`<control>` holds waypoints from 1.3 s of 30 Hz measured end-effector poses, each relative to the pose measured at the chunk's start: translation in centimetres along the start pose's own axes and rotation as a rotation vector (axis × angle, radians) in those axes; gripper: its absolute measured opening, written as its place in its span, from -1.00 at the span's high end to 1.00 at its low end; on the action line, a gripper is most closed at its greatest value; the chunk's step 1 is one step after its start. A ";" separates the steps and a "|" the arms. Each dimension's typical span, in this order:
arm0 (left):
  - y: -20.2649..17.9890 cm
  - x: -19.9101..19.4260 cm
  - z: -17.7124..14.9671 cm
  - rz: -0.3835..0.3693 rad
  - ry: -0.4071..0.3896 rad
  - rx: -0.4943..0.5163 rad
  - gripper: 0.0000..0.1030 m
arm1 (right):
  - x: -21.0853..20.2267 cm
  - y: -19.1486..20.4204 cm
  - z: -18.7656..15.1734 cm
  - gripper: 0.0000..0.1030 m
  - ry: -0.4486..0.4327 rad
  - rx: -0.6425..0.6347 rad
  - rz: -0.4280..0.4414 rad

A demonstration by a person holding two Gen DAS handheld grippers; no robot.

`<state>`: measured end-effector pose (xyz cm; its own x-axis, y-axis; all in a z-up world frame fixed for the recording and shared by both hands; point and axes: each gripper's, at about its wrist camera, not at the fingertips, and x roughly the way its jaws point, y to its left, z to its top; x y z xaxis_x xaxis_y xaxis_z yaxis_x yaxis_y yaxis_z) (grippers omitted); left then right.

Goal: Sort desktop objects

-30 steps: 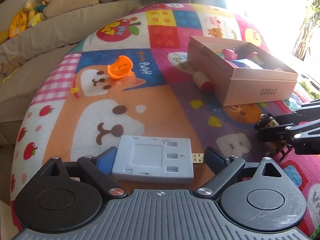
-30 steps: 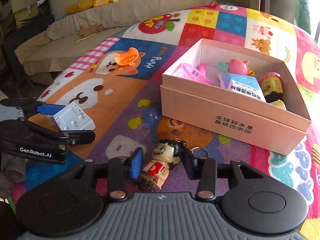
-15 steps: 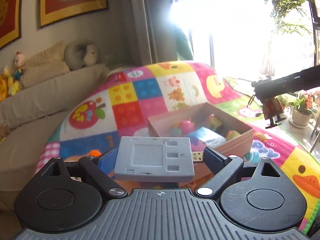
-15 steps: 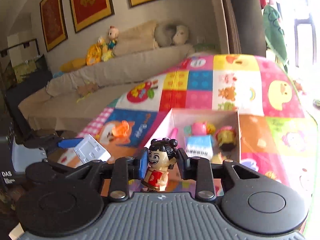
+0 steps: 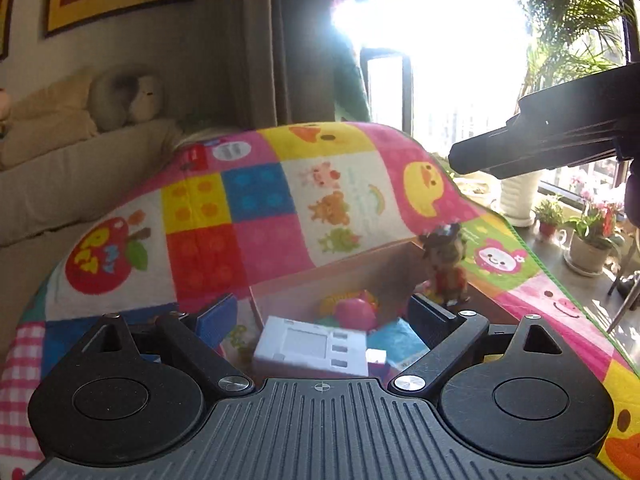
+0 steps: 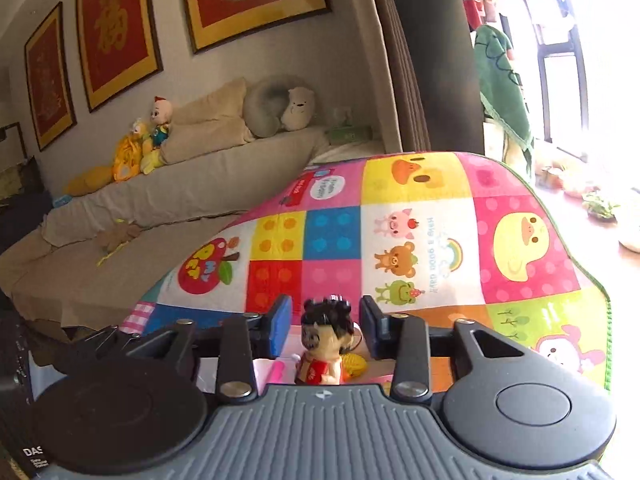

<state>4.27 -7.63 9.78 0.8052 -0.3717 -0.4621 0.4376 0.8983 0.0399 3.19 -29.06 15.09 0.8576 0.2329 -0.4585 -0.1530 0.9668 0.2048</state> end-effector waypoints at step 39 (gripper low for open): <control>7.6 1.3 -10.0 -0.231 0.209 0.275 -0.95 | 1.0 1.2 -15.3 -0.61 0.294 0.053 0.107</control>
<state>4.61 1.03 0.58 0.5867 -0.4752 -0.6558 0.7107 0.6902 0.1357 -3.62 -26.09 1.60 0.6583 0.3608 -0.6606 -0.2021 0.9301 0.3065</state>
